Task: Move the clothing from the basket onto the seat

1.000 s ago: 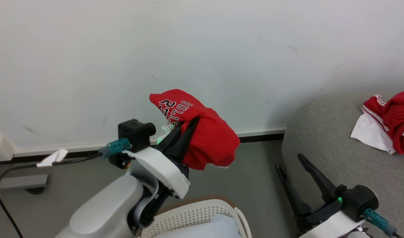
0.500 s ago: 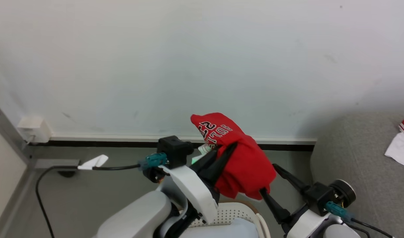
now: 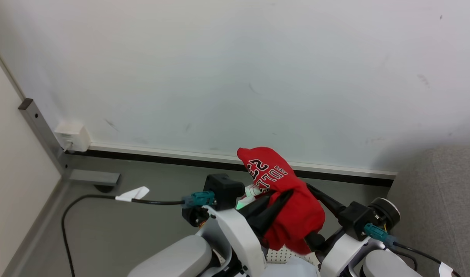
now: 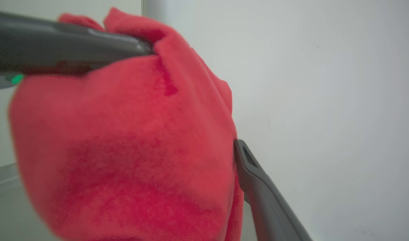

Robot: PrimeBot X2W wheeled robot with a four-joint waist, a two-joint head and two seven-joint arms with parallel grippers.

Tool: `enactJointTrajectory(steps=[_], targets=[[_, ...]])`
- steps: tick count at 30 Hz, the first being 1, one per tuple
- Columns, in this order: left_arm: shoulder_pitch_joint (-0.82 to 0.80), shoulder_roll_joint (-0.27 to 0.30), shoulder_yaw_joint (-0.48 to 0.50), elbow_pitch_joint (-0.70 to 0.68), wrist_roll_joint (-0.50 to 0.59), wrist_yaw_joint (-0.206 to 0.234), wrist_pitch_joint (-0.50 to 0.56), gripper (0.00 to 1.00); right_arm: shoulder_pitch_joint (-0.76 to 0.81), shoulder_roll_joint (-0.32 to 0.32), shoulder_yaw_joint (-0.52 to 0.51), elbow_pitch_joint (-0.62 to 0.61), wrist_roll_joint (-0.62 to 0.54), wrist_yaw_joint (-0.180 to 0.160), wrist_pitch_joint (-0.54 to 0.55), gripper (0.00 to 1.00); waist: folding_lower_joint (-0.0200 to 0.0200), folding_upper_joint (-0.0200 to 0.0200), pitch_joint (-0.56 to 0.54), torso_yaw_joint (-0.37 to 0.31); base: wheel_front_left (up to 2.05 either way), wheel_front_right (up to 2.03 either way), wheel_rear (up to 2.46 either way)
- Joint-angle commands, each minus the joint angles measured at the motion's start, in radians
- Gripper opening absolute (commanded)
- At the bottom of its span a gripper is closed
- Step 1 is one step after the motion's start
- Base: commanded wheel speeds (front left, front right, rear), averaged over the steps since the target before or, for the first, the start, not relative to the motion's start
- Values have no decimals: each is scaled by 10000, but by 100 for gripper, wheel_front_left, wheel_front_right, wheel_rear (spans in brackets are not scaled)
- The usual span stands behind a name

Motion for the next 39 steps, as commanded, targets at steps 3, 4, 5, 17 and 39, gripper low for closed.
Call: enactJointTrajectory(steps=[3, 4, 5, 17, 39], targets=[[127, 30, -6, 116, -61, -15, -10, 0, -25, -23, -57, -269, 117, -22, 2, 0, 0, -1, 39, 76, 0, 0, 0], [128, 41, -2, 139, -67, -19, -28, 0, 23, -37, -84, -330, 145, -22, 2, 0, 0, -1, 43, 80, 0, 0, 0], [134, 49, 6, 159, -73, -21, -44, 0, 67, -49, -114, -393, 157, -22, 2, 0, 0, -1, 48, 81, 0, 0, 0], [203, 106, 70, 361, -107, 95, -239, 11, 464, -135, -599, -746, 473, -23, 1, 0, 0, -1, 58, -97, 0, 0, 0], [253, 320, 37, -11, 557, 407, -1046, 100, 996, -940, -2698, -1436, 384, -23, 1, 0, 0, -1, 392, -2379, 0, 0, 0]])
